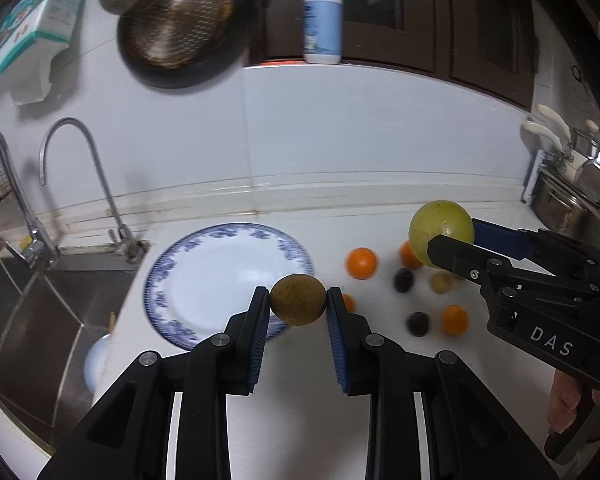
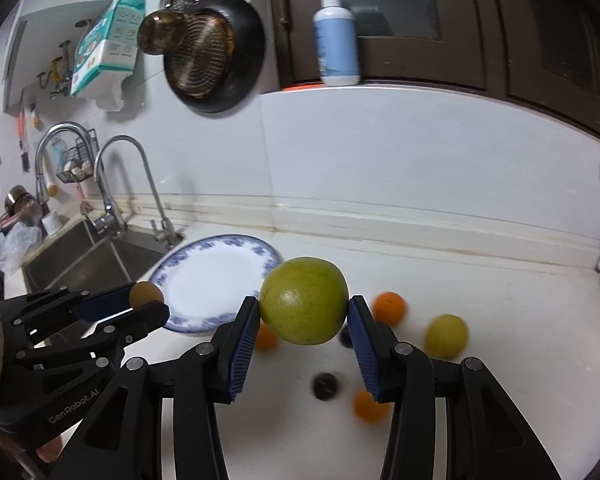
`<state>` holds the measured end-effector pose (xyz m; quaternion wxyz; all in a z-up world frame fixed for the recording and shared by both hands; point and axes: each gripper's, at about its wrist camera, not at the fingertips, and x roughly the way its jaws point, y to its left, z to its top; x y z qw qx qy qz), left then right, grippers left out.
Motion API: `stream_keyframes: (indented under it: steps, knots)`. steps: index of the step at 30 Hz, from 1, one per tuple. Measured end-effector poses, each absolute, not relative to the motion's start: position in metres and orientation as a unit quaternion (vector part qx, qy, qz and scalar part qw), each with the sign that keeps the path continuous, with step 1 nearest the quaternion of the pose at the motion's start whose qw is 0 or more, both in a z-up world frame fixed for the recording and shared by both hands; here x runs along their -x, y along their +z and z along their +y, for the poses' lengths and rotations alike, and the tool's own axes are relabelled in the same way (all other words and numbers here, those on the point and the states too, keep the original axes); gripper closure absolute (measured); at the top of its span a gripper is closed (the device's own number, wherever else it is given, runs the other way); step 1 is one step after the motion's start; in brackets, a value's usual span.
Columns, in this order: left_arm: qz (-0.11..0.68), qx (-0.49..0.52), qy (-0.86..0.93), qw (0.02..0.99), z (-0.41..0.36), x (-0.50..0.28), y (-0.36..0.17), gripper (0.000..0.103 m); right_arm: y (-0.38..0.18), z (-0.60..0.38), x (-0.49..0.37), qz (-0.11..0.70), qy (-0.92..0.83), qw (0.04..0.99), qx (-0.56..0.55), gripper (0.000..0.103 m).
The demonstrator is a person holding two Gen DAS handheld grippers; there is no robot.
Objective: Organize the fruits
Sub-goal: 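Carry the kiwi in the left tool while the right tool carries the pomelo over the plate, then open the left tool to drop the kiwi while the right tool releases the pomelo onto the plate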
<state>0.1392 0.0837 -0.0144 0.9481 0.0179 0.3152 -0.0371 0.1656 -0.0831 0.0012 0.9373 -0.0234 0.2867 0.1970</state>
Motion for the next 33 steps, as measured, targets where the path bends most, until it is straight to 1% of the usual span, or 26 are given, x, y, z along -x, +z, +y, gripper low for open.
stream_keyframes:
  steps: [12, 33]
  knots:
    - [0.338, -0.011, -0.013, 0.941, 0.142, -0.159, -0.031, 0.075, -0.012, -0.008, -0.189, 0.303, 0.245, 0.921, 0.027, 0.057]
    - [0.408, -0.019, -0.055, 0.911, 0.172, -0.228, -0.094, 0.075, -0.083, 0.049, -0.25, 0.399, 0.257, 0.879, 0.048, 0.057]
